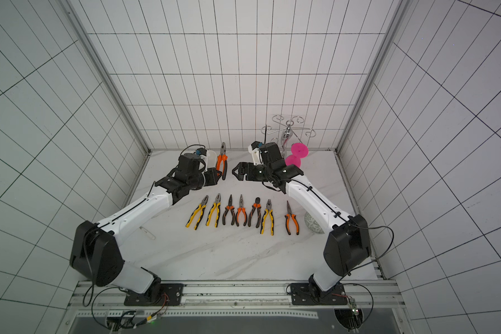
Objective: Take the pliers out of the storage box
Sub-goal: Pick up the pliers from the storage box.
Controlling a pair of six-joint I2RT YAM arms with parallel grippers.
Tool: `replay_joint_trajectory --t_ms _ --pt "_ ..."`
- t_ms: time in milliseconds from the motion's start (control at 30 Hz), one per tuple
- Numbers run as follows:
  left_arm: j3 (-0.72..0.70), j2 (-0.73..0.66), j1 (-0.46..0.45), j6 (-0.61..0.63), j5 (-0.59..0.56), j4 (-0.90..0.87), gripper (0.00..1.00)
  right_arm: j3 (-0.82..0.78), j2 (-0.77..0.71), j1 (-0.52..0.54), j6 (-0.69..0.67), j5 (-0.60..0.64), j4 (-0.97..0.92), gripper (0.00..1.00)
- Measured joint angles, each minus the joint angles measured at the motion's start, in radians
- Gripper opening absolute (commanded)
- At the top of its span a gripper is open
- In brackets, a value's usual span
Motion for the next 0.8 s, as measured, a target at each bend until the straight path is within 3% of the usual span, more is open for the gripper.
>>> replay_joint_trajectory --t_ms 133,300,533,633,800 --pt "-0.004 -0.004 -0.068 -0.029 -0.032 0.006 0.0 0.004 0.0 0.017 0.025 0.001 -0.009 0.76" --pt "-0.009 -0.006 -0.127 -0.06 -0.079 -0.001 0.0 0.004 0.0 0.017 0.068 0.002 -0.034 0.52" --pt "-0.013 -0.051 -0.157 -0.064 -0.106 -0.051 0.0 0.004 -0.001 0.015 0.108 -0.045 -0.048 0.38" --pt "-0.028 -0.074 -0.166 -0.058 -0.105 -0.064 0.0 0.003 -0.006 0.016 0.109 -0.083 -0.056 0.36" --pt "-0.042 -0.098 -0.188 -0.051 -0.1 -0.068 0.0 -0.003 -0.039 0.015 0.119 -0.122 -0.074 0.03"
